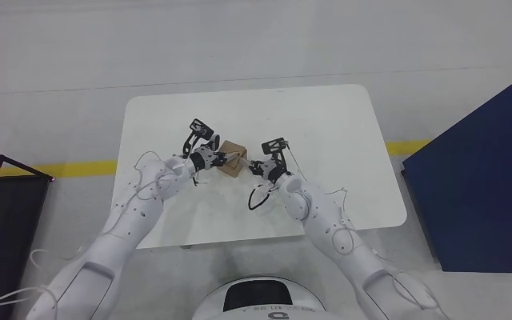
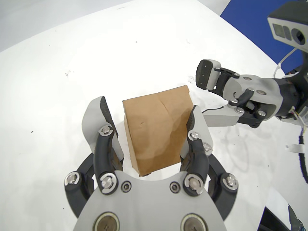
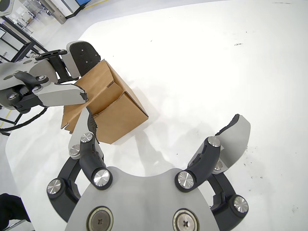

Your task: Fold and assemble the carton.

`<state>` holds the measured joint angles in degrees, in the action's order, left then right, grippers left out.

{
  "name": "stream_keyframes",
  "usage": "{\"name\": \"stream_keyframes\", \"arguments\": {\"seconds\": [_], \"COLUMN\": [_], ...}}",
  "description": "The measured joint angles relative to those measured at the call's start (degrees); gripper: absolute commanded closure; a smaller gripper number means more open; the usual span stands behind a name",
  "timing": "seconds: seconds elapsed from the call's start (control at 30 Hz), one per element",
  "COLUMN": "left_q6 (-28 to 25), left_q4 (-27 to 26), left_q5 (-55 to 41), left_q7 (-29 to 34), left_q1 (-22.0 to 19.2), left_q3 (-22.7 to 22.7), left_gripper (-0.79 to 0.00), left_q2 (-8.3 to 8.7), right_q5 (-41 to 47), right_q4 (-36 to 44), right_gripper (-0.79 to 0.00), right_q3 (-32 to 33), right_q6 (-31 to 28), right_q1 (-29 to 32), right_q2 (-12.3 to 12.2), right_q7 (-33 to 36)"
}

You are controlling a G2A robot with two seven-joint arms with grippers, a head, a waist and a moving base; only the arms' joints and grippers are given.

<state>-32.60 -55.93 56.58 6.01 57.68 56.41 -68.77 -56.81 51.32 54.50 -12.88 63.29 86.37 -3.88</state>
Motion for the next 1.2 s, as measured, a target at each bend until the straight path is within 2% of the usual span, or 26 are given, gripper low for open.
{"name": "stream_keyframes", "arguments": {"seconds": [0.43, 0.83, 0.93, 1.03, 1.2], "left_q6": [0.0, 0.3, 0.4, -0.1, -2.5], "left_q4": [1.2, 2.1, 2.4, 2.0, -0.7], "left_q5": [0.4, 1.1, 1.3, 0.9, -0.4], "left_q7": [0.3, 1.2, 1.3, -0.6, -6.2], "left_q1": [-0.8, -1.2, -1.4, -1.4, 0.4], "left_q3": [-0.2, -1.1, -1.3, -0.8, 2.8], "left_gripper": [-0.585, -0.622, -0.656, -0.785, -0.785], "left_q2": [-0.44, -0.99, -1.12, -1.12, -0.13], "right_q5": [2.5, 3.4, 3.7, 3.8, 3.5], "right_q4": [0.8, -0.3, -1.0, -1.7, -1.9], "right_gripper": [-0.785, -0.785, -0.785, -0.785, -0.785], "right_q3": [2.8, 1.4, 1.2, 1.0, 1.0], "right_q6": [-3.5, 1.7, 2.4, 2.6, 2.0], "right_q1": [1.6, 0.2, -0.3, -0.6, -0.5], "right_q2": [-0.6, 0.6, 0.8, 1.1, 1.1], "right_q7": [-4.6, -4.6, -4.8, -5.1, -6.1]}}
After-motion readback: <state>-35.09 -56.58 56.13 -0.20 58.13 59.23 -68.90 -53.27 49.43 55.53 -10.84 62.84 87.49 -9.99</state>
